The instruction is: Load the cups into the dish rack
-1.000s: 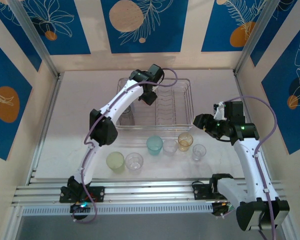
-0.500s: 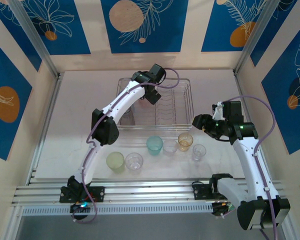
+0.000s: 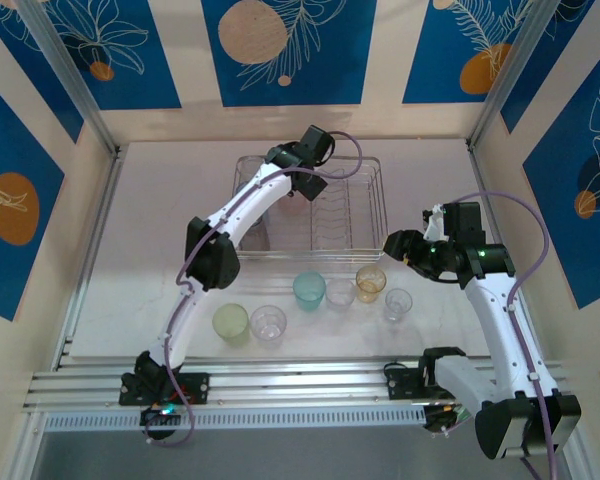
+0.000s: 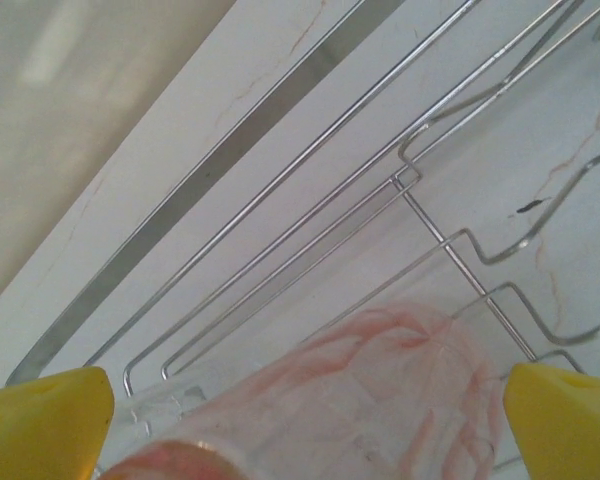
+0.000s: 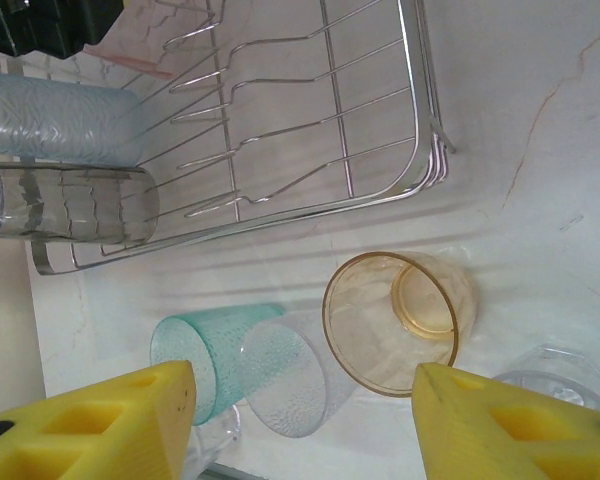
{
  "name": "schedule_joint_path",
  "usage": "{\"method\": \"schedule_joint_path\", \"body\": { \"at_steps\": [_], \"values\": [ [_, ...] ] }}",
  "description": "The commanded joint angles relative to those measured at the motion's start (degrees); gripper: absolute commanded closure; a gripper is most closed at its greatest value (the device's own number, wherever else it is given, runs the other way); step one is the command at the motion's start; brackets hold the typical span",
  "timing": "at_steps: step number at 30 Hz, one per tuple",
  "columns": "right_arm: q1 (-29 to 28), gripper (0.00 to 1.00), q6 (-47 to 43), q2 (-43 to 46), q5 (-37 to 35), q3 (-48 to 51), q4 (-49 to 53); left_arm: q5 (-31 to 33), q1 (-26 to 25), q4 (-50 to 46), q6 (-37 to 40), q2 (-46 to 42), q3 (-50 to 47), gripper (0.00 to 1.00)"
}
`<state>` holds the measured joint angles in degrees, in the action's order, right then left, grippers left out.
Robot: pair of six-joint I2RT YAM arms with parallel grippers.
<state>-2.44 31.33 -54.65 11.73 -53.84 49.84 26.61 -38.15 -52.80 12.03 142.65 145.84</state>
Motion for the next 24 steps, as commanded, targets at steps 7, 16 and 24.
{"method": "schedule_joint_path", "body": {
  "at_steps": [7, 16, 24],
  "values": [
    [-1.80, 0.39, -1.79, -0.02, 0.06, -0.35, 1.75, 2.25, 1.06, 10.86, 2.65, -1.17, 1.51, 0.00],
    [-9.70, 0.33, -3.39, -1.23, -5.79, -3.98, 4.57, 0.09, 1.02, 16.63, 1.70, -5.88, 1.38, 0.00],
    [-18.55, 0.39, -2.47, -1.82, -10.67, -7.35, 5.27, -3.61, 3.88, 16.51, -9.64, -21.67, -15.11, 0.00]
  ]
}}
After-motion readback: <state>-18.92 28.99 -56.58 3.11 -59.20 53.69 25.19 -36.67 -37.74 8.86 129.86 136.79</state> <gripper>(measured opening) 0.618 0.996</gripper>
